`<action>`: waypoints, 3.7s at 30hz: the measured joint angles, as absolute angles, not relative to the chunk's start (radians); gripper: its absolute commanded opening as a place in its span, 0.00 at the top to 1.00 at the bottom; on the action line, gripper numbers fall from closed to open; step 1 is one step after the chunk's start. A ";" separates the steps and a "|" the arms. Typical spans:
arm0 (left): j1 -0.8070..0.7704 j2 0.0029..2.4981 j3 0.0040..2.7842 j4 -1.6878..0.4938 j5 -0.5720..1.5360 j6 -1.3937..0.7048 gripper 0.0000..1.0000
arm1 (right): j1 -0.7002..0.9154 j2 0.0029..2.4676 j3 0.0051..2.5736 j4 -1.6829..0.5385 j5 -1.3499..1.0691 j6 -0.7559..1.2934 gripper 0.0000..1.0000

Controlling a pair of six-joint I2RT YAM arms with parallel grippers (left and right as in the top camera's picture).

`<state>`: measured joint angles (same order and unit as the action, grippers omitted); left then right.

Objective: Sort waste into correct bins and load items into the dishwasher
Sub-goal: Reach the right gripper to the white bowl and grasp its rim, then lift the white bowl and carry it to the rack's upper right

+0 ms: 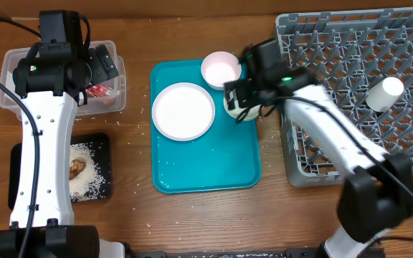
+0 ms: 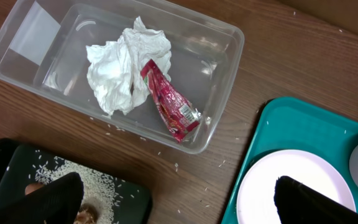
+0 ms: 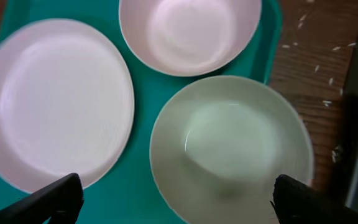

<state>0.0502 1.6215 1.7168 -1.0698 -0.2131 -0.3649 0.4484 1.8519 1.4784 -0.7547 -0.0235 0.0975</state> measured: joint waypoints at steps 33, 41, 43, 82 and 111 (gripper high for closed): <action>0.050 1.621 1.717 -1.070 -0.213 -0.365 0.00 | 0.604 2.066 1.475 -0.761 0.276 0.072 0.75; 0.050 1.621 1.717 -1.070 -0.213 -0.365 0.00 | 0.637 2.072 1.502 -0.836 0.290 0.090 0.96; 0.050 1.621 1.717 -1.070 -0.213 -0.364 0.00 | 0.651 2.072 1.546 -0.893 0.282 0.096 0.96; 0.050 1.621 1.717 -1.070 -0.213 -0.364 0.00 | -0.397 2.130 1.853 -0.332 -1.227 0.220 0.96; 0.050 1.621 1.717 -1.070 -0.213 -0.364 0.00 | -0.423 2.222 1.851 -0.208 -1.013 0.681 0.96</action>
<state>0.0502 1.6215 1.7168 -1.0702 -0.2131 -0.3645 -0.4229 2.2215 1.8507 -0.2077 -1.0134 0.6811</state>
